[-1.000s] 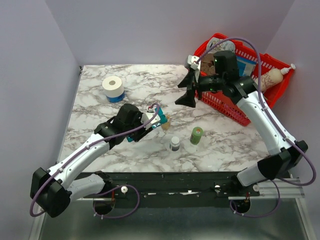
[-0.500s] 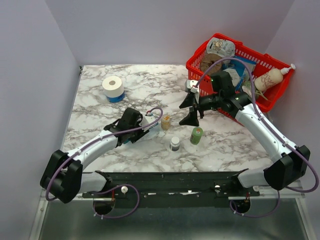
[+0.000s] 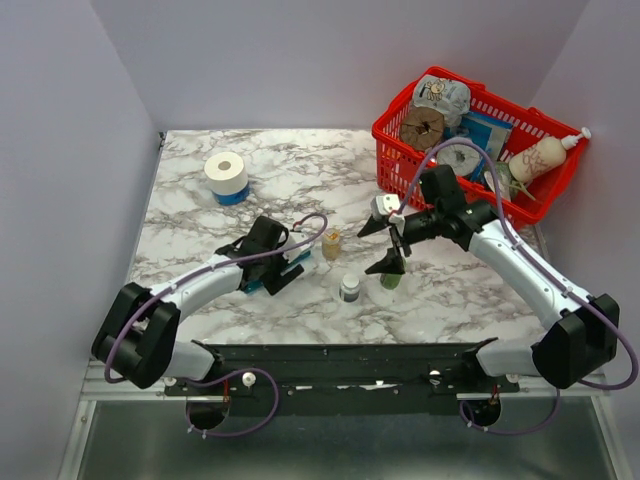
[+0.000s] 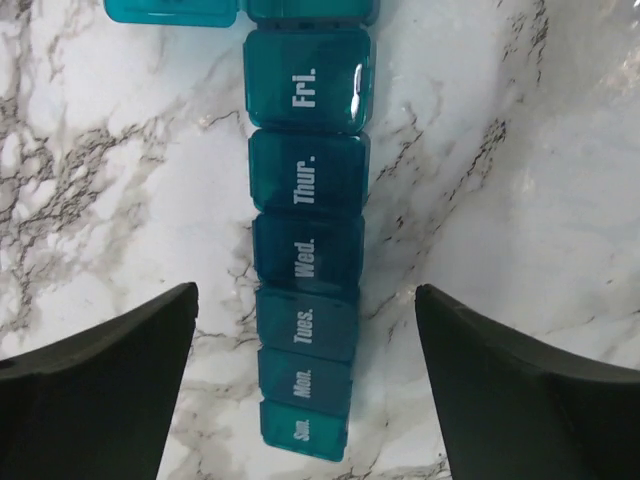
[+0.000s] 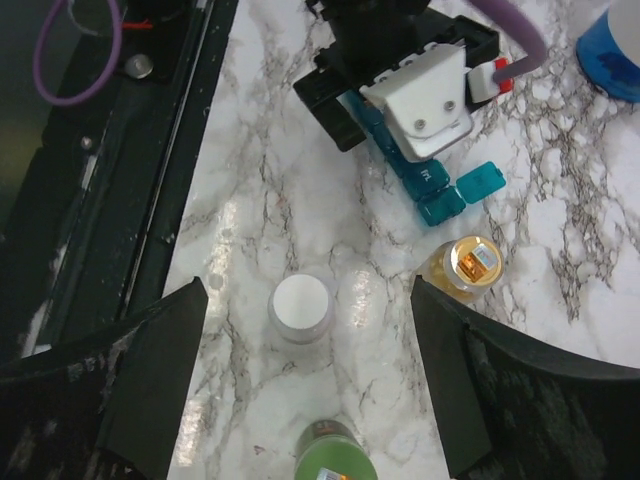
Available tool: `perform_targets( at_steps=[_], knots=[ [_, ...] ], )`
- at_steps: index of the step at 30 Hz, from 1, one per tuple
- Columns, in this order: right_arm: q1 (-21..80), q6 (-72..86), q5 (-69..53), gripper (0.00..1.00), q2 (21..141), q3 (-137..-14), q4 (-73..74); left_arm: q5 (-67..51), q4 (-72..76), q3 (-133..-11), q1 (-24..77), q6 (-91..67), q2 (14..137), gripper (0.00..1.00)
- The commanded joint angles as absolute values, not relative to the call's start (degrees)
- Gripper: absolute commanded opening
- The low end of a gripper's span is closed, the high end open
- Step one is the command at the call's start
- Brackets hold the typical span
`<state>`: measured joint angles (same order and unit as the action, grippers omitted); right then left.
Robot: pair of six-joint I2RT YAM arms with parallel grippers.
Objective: Sort the pills into containers
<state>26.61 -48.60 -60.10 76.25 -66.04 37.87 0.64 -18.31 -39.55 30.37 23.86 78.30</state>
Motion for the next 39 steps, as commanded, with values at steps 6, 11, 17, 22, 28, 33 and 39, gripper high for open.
perform_targets(
  at_steps=[6, 11, 17, 22, 28, 33, 39],
  knots=[
    [29.97, -72.24, -60.48, 1.00, 76.81, -66.44, 51.06, 2.81, -14.77, -38.50, 28.31, 16.97, 63.13, 0.99],
    [35.50, -69.44, -52.41, 1.00, 79.53, -67.68, 49.67, 6.15, -10.99, -35.26, 25.76, 9.85, 45.38, 0.99],
    [39.99, -63.91, -42.47, 0.99, 82.61, -69.08, 45.71, 7.20, -6.06, -27.17, 25.40, 9.84, 29.63, 0.99],
    [39.99, -49.08, -33.24, 0.96, 89.01, -76.19, 38.68, 11.95, -6.16, -26.81, 25.40, 9.84, 27.77, 0.99],
    [39.99, -39.74, -26.64, 0.91, 99.83, -89.54, 39.37, 13.01, -4.66, -26.28, 25.40, 10.28, 27.16, 0.99],
    [39.99, -37.71, -24.96, 0.85, 108.19, -96.76, 44.12, 16.95, -4.22, -25.75, 25.40, 10.64, 25.05, 0.99],
    [39.99, -36.04, -23.12, 0.85, 111.35, -98.35, 44.91, 18.99, -3.52, -25.23, 25.40, 10.72, 23.64, 0.99]
  ],
)
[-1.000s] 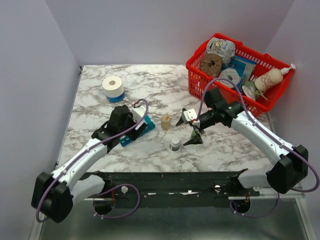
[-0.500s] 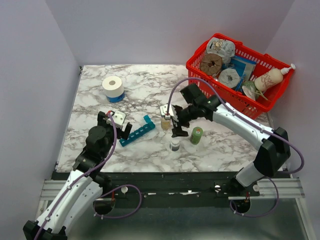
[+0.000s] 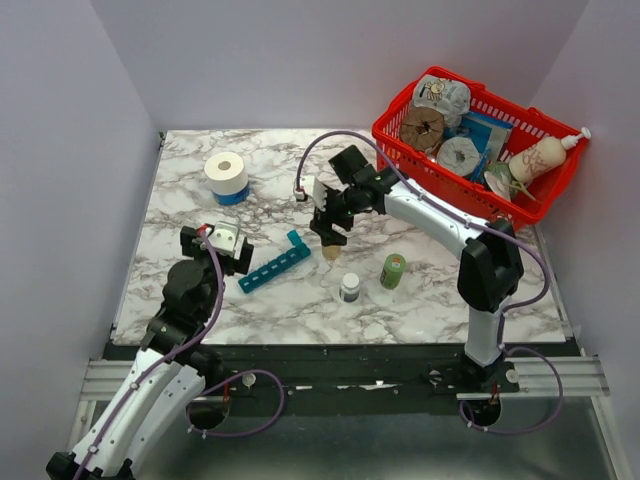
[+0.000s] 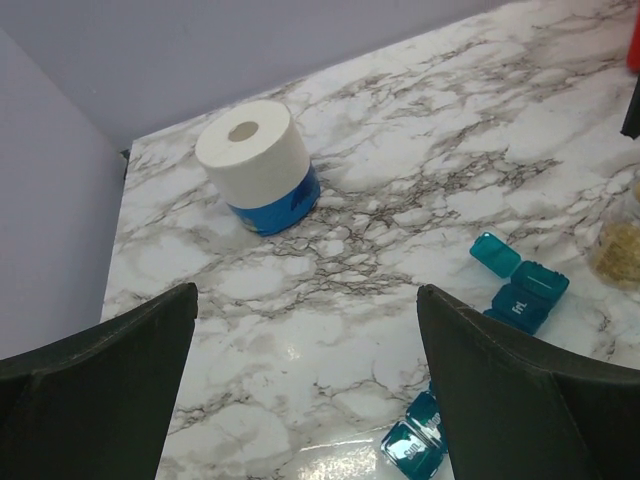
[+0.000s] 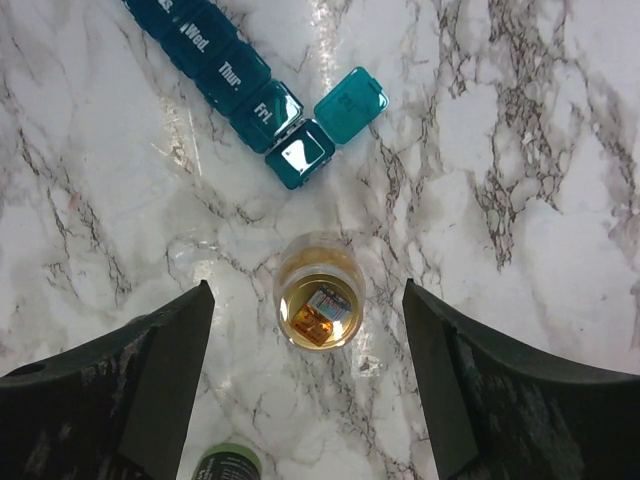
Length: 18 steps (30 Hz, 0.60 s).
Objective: Sort the pills into containers
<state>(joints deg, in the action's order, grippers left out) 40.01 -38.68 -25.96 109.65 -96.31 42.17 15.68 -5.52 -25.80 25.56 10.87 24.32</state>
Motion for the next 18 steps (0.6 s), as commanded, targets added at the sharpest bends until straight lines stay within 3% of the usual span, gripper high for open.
perform_targets(
  at_steps=[1, 18],
  knots=[
    [39.99, -36.04, -23.03, 0.85, 111.53, -98.26, 45.17, 18.81, -3.52, -25.31, 25.40, 10.72, 23.73, 0.99],
    [39.99, -35.42, -18.81, 0.75, 115.93, -99.14, 45.35, 16.44, -3.52, -25.40, 25.31, 10.46, 24.17, 0.99]
  ],
)
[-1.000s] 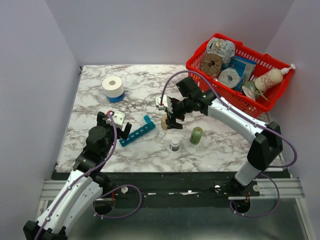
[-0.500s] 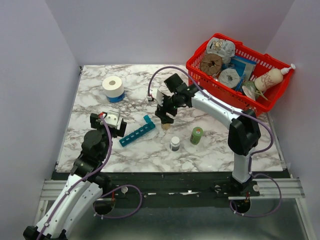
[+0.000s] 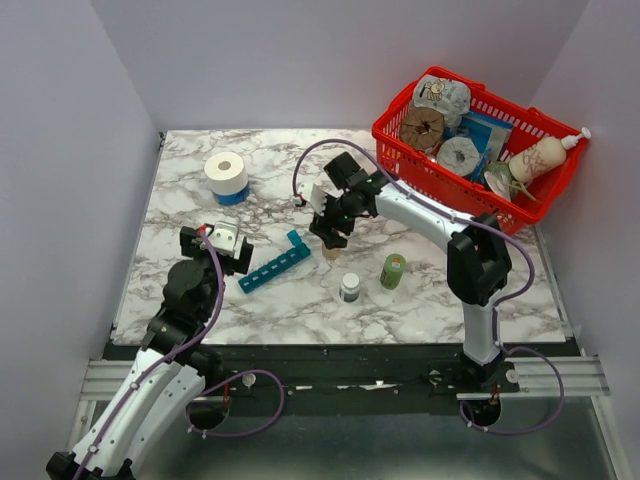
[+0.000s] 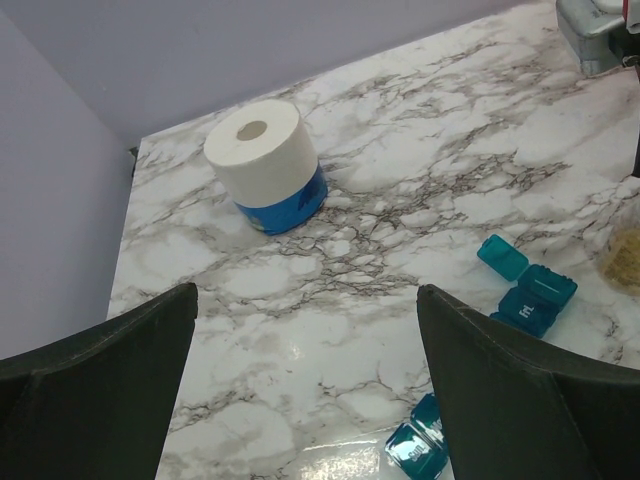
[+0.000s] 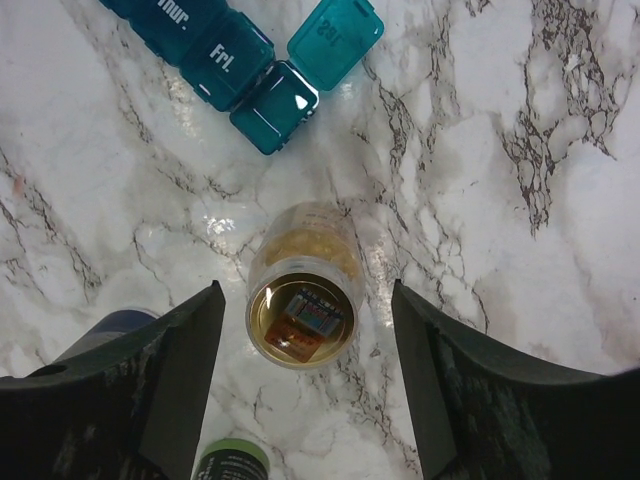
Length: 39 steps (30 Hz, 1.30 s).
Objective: Sort the pills into containers
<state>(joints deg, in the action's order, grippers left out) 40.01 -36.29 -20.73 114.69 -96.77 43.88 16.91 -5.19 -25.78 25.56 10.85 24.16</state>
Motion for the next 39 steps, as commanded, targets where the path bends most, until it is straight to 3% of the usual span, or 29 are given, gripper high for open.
perform_targets(
  at_steps=[1, 3, 7, 13, 18, 22, 29, 39],
  knots=[
    [39.99, -35.33, -18.81, 0.70, 116.10, -99.14, 45.35, 15.91, -3.60, -25.40, 25.40, 10.37, 24.17, 0.99],
    [39.99, -35.24, -18.72, 0.63, 116.28, -99.58, 45.44, 14.86, -3.52, -25.31, 25.40, 10.28, 24.43, 0.99],
    [39.99, -34.98, -18.81, 0.31, 115.32, -100.11, 45.97, 9.15, -3.43, -25.22, 25.31, 9.76, 25.13, 0.99],
    [38.50, -34.72, -23.72, 0.16, 108.21, -97.56, 46.67, -10.43, -0.28, -24.52, 25.40, 8.44, 27.42, 0.99],
    [35.16, -34.10, -35.39, 0.14, 97.77, -95.11, 47.99, -30.81, 13.95, -21.36, 25.40, 3.88, 31.02, 0.99],
    [34.89, -32.79, -40.60, 0.14, 91.51, -91.67, 47.90, -35.85, 22.23, -24.25, 28.03, 3.42, 38.57, 0.99],
    [34.98, -29.18, -45.70, 0.13, 86.58, -88.77, 47.20, -27.27, 19.68, -32.25, 38.84, 15.03, 51.92, 0.99],
    [34.81, -24.09, -52.11, 0.12, 84.99, -88.59, 44.74, -20.56, 20.92, -33.48, 42.89, 17.66, 55.63, 0.96]
  ],
)
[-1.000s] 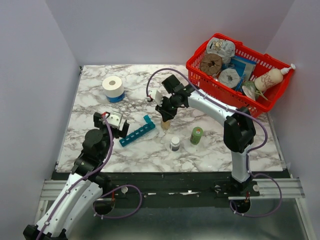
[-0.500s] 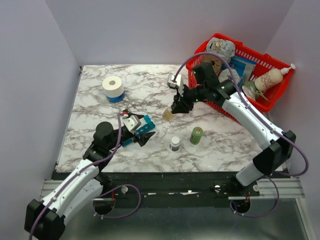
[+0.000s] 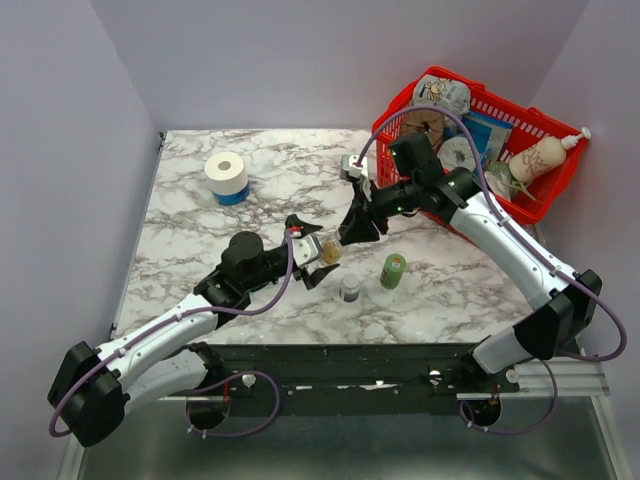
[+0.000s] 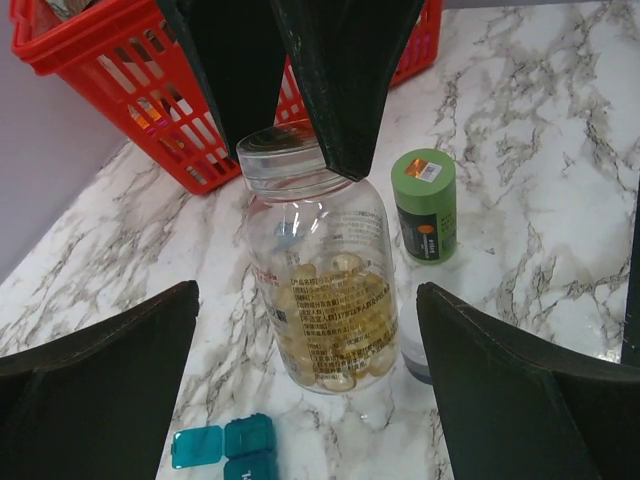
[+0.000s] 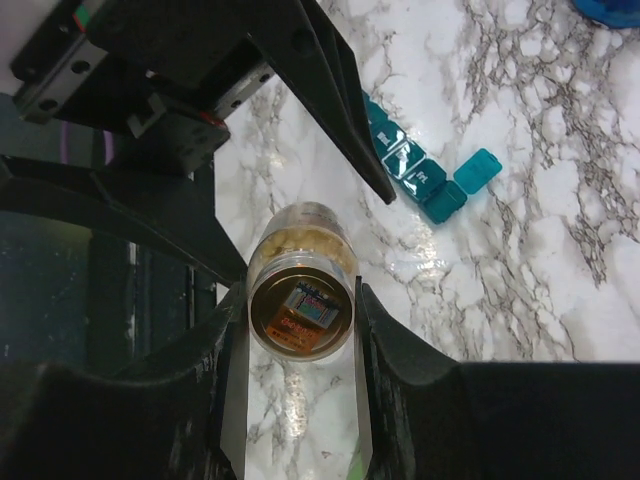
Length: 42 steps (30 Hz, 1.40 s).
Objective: Sort the pills into containers
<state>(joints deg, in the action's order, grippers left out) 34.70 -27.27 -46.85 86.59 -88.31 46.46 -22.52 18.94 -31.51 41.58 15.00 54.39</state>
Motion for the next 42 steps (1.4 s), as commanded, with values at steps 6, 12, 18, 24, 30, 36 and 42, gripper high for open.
perform_targets(
  at_steps=[6, 12, 18, 24, 30, 36, 42],
  knots=[
    [34.80, -21.62, -53.44, 0.12, 84.55, -87.02, 42.72, -19.16, 20.13, -33.83, 43.94, 17.05, 56.51, 0.87],
    [34.80, -20.39, -52.91, 0.12, 84.03, -85.17, 41.13, -19.95, 16.88, -36.12, 44.03, 16.70, 57.65, 0.36],
    [34.80, -28.27, -57.99, 0.12, 82.10, -84.03, 43.13, -26.95, 13.54, -36.57, 43.95, 14.59, 56.34, 0.00],
    [34.80, -71.85, -66.97, 0.10, 78.30, -82.34, 58.65, -40.94, 10.82, -37.88, 43.24, 9.85, 54.49, 0.00],
    [34.80, -66.73, -63.99, 0.21, 81.03, -86.91, 55.72, -40.79, 6.60, -39.55, 43.07, 9.93, 54.41, 0.00],
    [34.80, -45.99, -57.49, 0.88, 79.19, -87.01, 51.24, -33.05, 7.64, -38.32, 43.07, 10.37, 53.70, 0.00],
    [34.54, -37.18, -50.72, 1.00, 72.44, -83.24, 47.74, -31.29, 9.41, -39.11, 43.07, 10.98, 55.28, 0.00]
  ],
)
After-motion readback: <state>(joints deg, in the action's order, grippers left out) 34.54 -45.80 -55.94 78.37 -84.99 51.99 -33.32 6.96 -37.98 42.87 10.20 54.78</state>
